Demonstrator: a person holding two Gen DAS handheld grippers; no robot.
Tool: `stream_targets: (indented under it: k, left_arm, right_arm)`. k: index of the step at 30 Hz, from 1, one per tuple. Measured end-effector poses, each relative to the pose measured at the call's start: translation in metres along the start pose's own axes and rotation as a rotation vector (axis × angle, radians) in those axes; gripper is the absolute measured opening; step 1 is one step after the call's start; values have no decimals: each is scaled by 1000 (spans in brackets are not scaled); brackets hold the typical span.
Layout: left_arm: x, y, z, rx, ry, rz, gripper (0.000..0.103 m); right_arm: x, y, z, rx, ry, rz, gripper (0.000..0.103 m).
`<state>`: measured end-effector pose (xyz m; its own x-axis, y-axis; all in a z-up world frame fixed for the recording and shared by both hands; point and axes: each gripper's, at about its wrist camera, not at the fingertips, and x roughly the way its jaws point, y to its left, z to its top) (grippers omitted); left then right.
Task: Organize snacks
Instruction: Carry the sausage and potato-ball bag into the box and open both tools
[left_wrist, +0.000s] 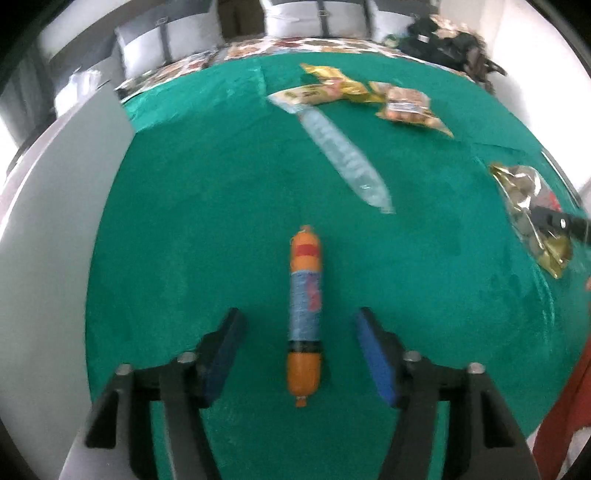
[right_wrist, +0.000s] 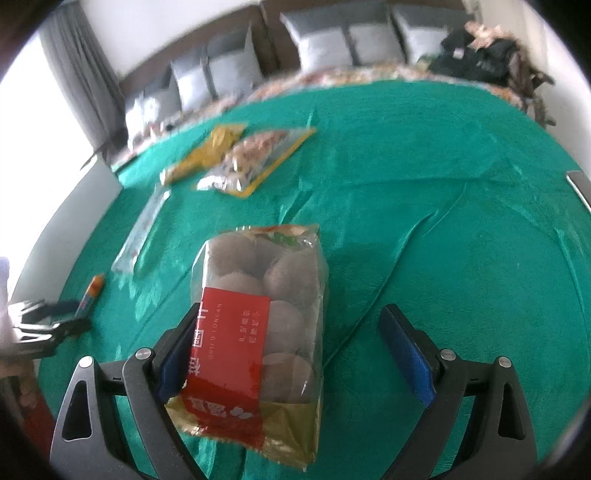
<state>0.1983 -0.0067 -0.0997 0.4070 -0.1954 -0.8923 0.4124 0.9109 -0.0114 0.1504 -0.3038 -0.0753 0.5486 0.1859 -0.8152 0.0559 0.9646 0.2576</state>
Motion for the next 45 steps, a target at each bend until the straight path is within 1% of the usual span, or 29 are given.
stream_targets:
  k: [1, 2, 4, 5, 7, 8, 10, 11, 12, 13, 14, 15, 18, 21, 23, 24, 26, 27, 28, 30, 32, 33, 34, 35, 37, 40, 42, 43, 45]
  left_arm:
    - [-2, -4, 2, 24, -2, 4, 21]
    - [-2, -7, 2, 44, -1, 21, 15]
    - [-2, -8, 2, 72, -11, 31, 15]
    - [-2, -6, 1, 66, -18, 20, 15]
    - [-5, 2, -5, 8, -26, -25, 15]
    - [-8, 6, -8, -19, -32, -45, 15]
    - [-17, 13, -16, -61, -53, -80, 15]
    - [-22, 16, -19, -77, -64, -96, 15]
    - [-29, 19, -23, -93, -77, -114, 15]
    - [-41, 24, -28, -122, -100, -142, 15]
    - [-50, 29, -31, -145, -117, -162, 15]
    - [-59, 34, -33, -169, -136, -183, 15]
    - [-102, 58, -38, -261, -220, -252, 15]
    - [-143, 85, -39, -309, -310, -259, 15]
    - [-175, 113, -42, -337, -372, -220, 15]
    - [-187, 127, -44, -351, -391, -201, 15]
    - [-210, 162, -53, -392, -419, -138, 15]
    - [-217, 176, -57, -405, -425, -103, 15]
    - [-224, 197, -65, -428, -422, -41, 15]
    - [-230, 225, -80, -471, -409, 32, 15]
    - [-231, 254, -99, -515, -373, 162, 16]
    - [-228, 265, -107, -531, -345, 215, 19]
    - [-223, 278, -120, -563, -304, 269, 32]
    - [-220, 286, -128, -588, -284, 292, 52]
    - [-217, 298, -150, -651, -269, 327, 63]
    - [-213, 295, -165, -678, -275, 326, 64]
    - [-212, 286, -163, -678, -286, 316, 66]
    - [-212, 276, -156, -668, -301, 295, 68]
    - [-214, 258, -144, -641, -324, 260, 70]
  right_arm:
    - [-1, -1, 6, 30, 58, -1, 94]
    - [-5, -1, 13, 60, 97, 4, 94]
    - [-17, 5, 26, 65, 101, 20, 94]
    - [-24, 12, 35, 40, 100, 13, 94]
    - [-25, 27, 46, -25, 125, -19, 94]
    - [-18, 38, 51, -70, 170, -43, 94]
    - [0, 44, 50, -114, 263, -89, 94]
    - [13, 45, 45, -125, 335, -120, 93]
    - [19, 45, 41, -127, 362, -143, 86]
    - [18, 47, 38, -128, 355, -148, 61]
    - [11, 50, 37, -110, 329, -130, 60]
    - [7, 53, 37, -105, 317, -128, 47]
    - [-16, 80, 40, -121, 262, -60, 47]
    - [-45, 138, 55, -182, 179, 61, 47]
    - [-69, 194, 67, -228, 118, 187, 47]
    - [-74, 217, 70, -243, 104, 229, 47]
    - [-86, 278, 78, -298, 73, 345, 47]
    - [-90, 304, 79, -323, 65, 386, 47]
    - [-91, 331, 78, -351, 63, 429, 47]
    - [-88, 383, 73, -404, 75, 504, 47]
    - [-75, 428, 64, -450, 84, 542, 48]
    - [-69, 444, 59, -463, 78, 550, 55]
    - [-62, 457, 53, -470, 77, 565, 74]
    - [-55, 468, 47, -474, 88, 574, 80]
    - [-49, 474, 37, -481, 94, 568, 79]
    - [-49, 452, 30, -498, 53, 521, 79]
    - [-40, 418, 28, -518, 27, 446, 79]
    - [-33, 397, 25, -520, 20, 399, 79]
    - [-15, 346, 20, -503, 24, 284, 79]
